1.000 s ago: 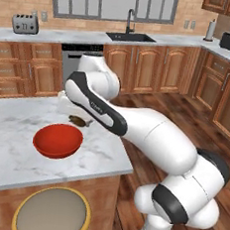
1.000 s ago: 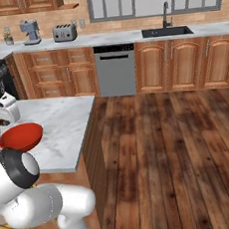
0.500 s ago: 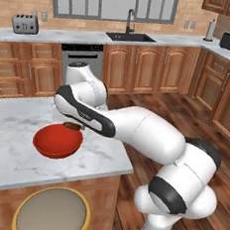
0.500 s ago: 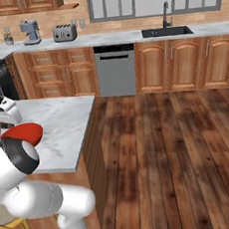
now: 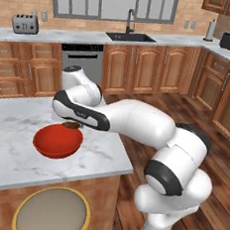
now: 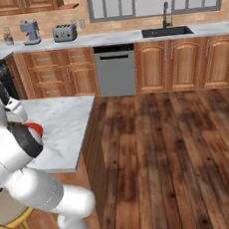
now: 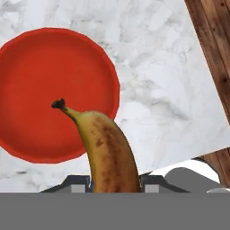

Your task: Retrieve the banana and mango from the fridge and place them into the bowl on the dining table.

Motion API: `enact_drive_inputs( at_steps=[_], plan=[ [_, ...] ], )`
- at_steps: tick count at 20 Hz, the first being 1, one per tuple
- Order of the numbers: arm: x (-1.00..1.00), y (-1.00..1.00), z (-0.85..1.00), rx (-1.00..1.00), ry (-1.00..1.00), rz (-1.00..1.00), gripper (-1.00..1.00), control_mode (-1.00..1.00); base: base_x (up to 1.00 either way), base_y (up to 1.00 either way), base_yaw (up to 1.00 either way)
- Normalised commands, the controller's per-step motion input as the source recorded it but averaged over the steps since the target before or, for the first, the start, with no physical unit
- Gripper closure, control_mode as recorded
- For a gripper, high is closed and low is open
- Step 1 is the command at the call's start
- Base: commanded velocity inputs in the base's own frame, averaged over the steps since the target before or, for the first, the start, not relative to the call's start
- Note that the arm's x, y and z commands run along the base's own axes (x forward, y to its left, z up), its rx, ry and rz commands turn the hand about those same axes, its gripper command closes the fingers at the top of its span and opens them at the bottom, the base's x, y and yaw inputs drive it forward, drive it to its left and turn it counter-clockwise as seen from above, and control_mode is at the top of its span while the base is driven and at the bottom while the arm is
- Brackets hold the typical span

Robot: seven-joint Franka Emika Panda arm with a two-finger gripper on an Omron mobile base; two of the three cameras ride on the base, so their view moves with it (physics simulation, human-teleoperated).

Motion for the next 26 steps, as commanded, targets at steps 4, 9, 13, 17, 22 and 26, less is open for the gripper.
enact_drive_inputs(
  at_steps=[4, 9, 13, 17, 22, 26],
  plan=[
    [0.47, 0.29, -0.31, 0.00, 0.03, -0.01, 1.00, -1.00, 0.00, 0.00, 0.00],
    [0.26, 0.37, -0.32, 0.00, 0.06, -0.02, 1.00, -1.00, 0.00, 0.00, 0.00],
    [0.33, 0.40, -0.32, 0.00, 0.05, -0.02, 1.00, -1.00, 0.00, 0.00, 0.00],
    [0.32, 0.33, -0.29, 0.00, 0.04, -0.03, 1.00, -1.00, 0.00, 0.00, 0.00],
    [0.32, 0.05, -0.19, 0.00, 0.03, -0.05, 1.00, -1.00, 0.00, 0.00, 0.00],
    [0.38, 0.00, -0.19, 0.00, 0.01, -0.05, 1.00, -1.00, 0.00, 0.00, 0.00]
  ],
)
